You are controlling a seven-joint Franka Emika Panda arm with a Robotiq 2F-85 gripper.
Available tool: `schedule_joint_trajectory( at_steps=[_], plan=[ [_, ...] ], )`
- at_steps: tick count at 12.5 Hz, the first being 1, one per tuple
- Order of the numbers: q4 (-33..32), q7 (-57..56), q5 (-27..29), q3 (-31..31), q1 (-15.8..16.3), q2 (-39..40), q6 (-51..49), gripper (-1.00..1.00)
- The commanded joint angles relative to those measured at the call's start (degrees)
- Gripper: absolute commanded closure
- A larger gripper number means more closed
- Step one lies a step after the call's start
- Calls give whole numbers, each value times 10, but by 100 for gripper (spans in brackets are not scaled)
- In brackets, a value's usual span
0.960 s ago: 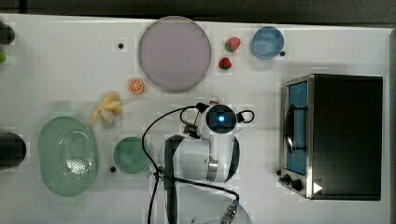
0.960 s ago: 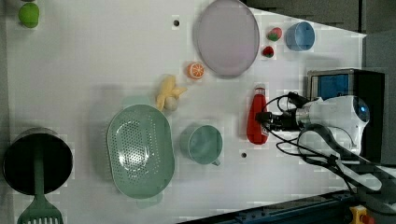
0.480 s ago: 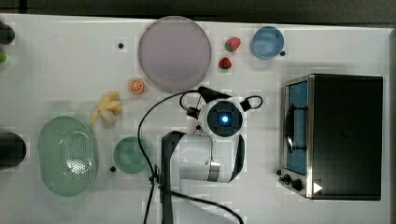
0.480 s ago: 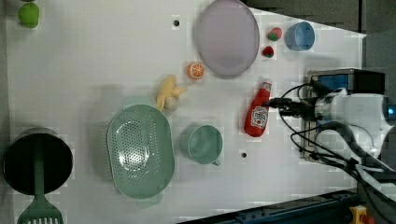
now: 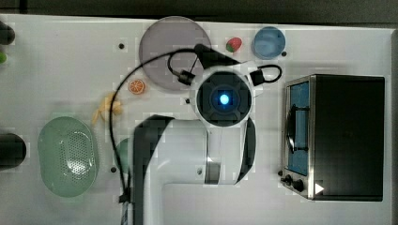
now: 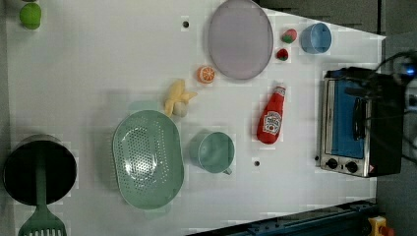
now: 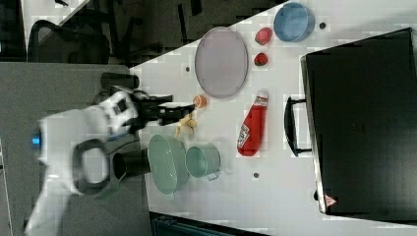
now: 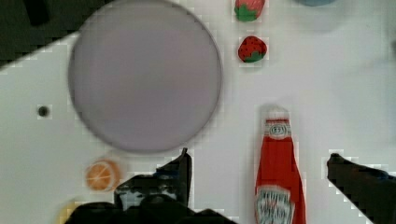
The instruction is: Pick ketchup from plate and place it on table.
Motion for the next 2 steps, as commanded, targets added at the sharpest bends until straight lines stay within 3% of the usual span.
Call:
schedule_joint_trajectory(
  at_steps=[1,2],
  plan=[
    [72,142,4,9,0,-14,-149,-100],
    [109,161,3,9,0,-15,-199,-100]
  ],
)
